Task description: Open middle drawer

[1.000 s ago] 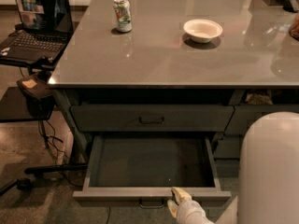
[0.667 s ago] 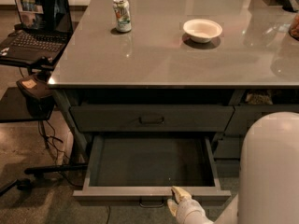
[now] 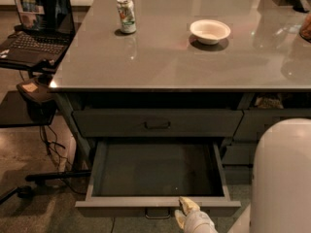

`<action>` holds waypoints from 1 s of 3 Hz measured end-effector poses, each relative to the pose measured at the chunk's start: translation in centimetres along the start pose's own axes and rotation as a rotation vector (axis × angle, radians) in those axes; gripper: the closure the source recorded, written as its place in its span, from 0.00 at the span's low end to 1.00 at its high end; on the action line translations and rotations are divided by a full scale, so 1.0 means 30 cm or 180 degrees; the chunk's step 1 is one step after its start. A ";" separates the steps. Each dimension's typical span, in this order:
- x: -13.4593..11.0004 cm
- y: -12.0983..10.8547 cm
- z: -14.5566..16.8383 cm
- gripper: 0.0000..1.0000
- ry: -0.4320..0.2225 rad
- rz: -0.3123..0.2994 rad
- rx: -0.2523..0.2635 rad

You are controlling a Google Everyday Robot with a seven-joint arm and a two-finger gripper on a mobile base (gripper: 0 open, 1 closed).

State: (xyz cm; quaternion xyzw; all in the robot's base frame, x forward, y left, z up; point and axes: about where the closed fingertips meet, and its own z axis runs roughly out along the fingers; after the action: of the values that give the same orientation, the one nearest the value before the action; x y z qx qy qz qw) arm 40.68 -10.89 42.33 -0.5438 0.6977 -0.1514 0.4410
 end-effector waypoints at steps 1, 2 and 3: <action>0.003 0.016 -0.021 1.00 -0.0009 0.0001 0.0026; -0.004 0.069 -0.069 0.81 -0.0088 -0.0040 -0.0025; -0.006 0.070 -0.075 0.58 -0.0088 -0.0040 -0.0025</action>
Offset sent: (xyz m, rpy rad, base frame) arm -0.2619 -0.0260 -0.0158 0.1039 -0.2600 -0.1066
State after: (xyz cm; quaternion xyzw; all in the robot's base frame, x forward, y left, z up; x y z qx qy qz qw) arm 37.61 -10.57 42.24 -0.5520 0.6887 -0.1438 0.4475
